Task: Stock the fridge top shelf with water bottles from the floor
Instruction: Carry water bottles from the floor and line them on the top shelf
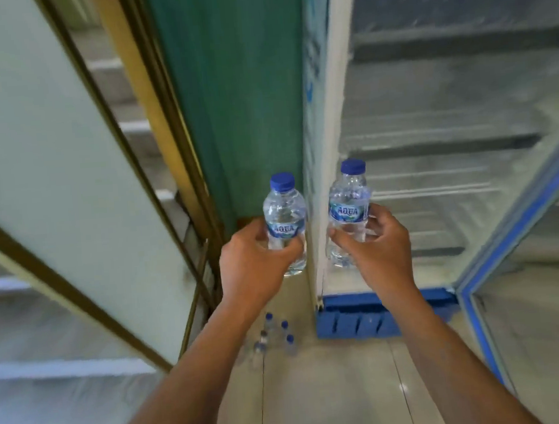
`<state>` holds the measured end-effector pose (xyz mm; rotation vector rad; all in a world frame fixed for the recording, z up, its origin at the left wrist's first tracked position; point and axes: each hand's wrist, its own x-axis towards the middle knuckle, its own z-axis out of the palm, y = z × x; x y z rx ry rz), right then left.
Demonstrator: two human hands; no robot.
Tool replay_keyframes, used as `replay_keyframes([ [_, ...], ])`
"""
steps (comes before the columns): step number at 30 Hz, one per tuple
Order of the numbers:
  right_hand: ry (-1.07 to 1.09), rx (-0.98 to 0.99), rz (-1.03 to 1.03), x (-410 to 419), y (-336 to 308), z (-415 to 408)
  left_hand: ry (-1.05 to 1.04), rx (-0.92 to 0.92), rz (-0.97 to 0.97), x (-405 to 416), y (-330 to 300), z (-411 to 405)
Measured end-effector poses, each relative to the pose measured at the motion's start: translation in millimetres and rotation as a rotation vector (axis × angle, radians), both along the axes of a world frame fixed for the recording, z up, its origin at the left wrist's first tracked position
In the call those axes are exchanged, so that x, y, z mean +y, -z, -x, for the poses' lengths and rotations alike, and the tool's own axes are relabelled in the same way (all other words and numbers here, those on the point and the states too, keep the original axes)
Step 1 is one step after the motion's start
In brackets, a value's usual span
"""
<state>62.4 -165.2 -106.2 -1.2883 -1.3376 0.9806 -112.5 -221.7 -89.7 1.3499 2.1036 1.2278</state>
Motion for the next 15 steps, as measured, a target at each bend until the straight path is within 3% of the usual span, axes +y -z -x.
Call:
replay_keyframes([
  [8,0.093,0.053,-0.16,62,-93,-96,0.166,0.025,-0.152,87,-94,-99],
  [15,0.142,0.048,-0.277,131,-145,-176,0.189,0.014,-0.317,166,-143,-180],
])
